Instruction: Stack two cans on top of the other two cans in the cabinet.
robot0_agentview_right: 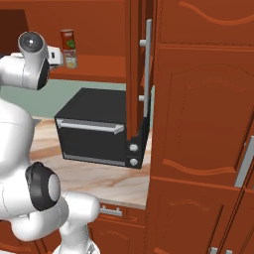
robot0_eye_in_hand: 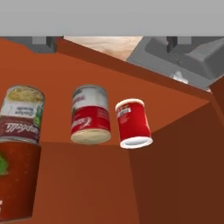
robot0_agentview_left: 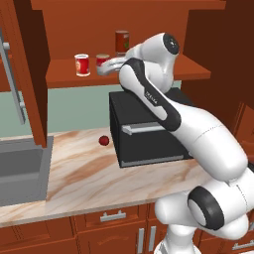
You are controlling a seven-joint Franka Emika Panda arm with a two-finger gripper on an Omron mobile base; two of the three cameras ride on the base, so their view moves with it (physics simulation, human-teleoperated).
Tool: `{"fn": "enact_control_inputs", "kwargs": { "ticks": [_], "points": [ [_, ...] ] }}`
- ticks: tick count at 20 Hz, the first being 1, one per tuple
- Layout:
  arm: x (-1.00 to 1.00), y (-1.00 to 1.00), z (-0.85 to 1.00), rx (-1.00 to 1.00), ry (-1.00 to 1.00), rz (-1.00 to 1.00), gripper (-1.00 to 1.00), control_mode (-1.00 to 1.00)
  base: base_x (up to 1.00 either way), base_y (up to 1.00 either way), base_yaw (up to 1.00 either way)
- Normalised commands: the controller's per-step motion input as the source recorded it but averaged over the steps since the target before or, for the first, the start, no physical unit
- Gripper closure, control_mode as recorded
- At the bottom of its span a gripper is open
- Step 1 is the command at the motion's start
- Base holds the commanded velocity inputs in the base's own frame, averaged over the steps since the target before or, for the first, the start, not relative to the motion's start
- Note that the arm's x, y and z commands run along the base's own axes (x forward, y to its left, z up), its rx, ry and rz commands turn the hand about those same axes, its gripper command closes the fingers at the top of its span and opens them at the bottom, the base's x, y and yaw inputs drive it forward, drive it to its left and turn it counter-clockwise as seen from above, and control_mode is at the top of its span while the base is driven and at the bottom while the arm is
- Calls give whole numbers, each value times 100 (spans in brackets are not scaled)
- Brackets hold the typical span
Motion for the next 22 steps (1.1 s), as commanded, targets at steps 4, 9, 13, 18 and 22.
{"fn": "enact_control_inputs", "kwargs": {
  "ticks": [4, 9, 13, 18, 22],
  "points": [
    [18, 10, -10, -2, -3, -2, -100, -100, 0, 0, 0],
    [15, 12, 1, 0, 0, -2, -100, -100, 0, 0, 0],
    [26, 9, -1, 0, 0, -2, -100, -100, 0, 0, 0],
    [36, 0, -4, 0, 0, -4, -100, -100, 0, 0, 0],
    [30, 0, -8, 0, 0, -1, -100, -100, 0, 0, 0]
  ]
}}
